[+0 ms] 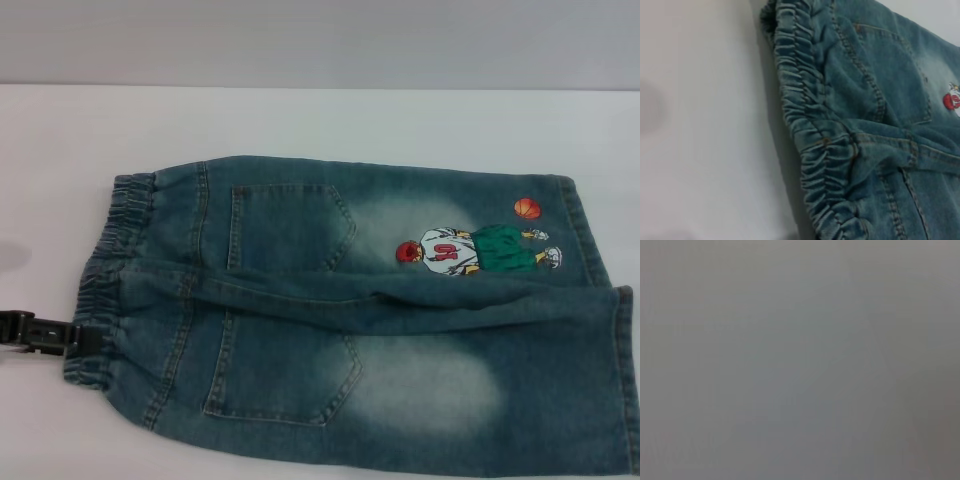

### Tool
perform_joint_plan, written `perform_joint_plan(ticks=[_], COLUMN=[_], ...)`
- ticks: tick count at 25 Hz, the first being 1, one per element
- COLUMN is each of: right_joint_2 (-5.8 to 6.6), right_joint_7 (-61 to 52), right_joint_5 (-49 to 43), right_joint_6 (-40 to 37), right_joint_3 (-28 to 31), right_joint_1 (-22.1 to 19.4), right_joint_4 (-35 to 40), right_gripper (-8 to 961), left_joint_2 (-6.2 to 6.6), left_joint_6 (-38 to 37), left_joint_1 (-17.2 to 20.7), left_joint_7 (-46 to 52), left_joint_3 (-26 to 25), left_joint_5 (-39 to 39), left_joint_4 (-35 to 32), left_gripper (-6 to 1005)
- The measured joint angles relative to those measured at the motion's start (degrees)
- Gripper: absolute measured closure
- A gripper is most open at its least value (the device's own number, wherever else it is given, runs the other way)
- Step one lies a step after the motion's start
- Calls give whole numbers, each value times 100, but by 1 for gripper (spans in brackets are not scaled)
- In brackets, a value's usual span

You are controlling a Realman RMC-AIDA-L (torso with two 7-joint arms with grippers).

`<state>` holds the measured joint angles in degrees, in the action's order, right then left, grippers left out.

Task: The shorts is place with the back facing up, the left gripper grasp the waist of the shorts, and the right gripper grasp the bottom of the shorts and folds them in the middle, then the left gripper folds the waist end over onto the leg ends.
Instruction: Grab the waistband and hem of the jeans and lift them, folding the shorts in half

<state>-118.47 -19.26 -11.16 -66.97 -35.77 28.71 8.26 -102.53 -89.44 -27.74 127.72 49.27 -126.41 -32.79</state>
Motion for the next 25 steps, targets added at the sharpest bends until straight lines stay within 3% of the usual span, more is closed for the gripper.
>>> perform_joint_plan(ticks=[15,25], right_joint_2=[0,0], right_joint_7=[1,0], right_joint_5=[0,0], right_joint_6=[1,34], right_joint_3=[0,0], right_joint_1=[42,46], right_joint_4=[-26,-27], right_gripper=[395,395], left_joint_2=[6,-39], left_joint_6=[-55,-528], left_joint_1=[4,-23], left_joint_7=[-41,-260], left_joint_3=[59,11], left_joint_5=[-24,10], left_joint_4=[9,-30], left_gripper=[172,172])
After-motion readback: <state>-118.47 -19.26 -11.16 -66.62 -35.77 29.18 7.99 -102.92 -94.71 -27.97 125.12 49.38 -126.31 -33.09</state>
